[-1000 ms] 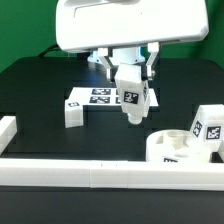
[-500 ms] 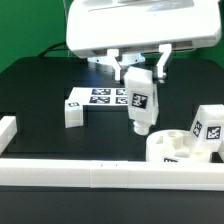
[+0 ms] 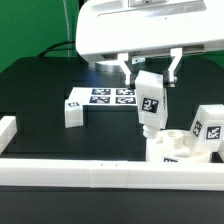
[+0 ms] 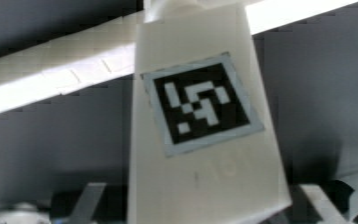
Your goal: Assemble stool
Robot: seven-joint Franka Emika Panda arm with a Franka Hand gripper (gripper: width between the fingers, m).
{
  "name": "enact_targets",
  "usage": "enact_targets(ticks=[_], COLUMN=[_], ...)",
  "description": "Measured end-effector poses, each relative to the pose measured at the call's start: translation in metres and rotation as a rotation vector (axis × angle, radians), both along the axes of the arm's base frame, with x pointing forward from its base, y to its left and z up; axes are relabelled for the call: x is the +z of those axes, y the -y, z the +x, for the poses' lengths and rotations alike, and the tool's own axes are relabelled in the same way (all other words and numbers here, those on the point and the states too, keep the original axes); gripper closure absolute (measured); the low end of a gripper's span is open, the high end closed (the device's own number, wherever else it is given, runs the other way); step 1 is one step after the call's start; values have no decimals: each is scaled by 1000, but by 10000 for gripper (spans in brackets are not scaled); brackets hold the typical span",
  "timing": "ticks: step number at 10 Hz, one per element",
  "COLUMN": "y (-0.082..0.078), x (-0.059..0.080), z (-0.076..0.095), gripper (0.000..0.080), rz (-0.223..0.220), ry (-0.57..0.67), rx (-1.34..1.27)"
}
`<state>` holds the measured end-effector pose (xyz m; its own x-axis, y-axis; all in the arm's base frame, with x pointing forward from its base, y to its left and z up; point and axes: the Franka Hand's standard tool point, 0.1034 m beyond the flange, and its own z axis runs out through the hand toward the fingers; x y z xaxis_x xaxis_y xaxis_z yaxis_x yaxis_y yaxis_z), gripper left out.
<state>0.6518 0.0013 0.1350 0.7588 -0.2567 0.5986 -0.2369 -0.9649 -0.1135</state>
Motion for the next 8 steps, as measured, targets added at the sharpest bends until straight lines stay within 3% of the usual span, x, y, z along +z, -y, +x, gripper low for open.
enact_targets(ticks=[2,3,8], y=[-1,1,0], x=[-1,-8,-10], z=[5,3,3], gripper=[472,472,472], rz=[-27,-29,-24], ry=[59,43,32], rx=[45,64,68])
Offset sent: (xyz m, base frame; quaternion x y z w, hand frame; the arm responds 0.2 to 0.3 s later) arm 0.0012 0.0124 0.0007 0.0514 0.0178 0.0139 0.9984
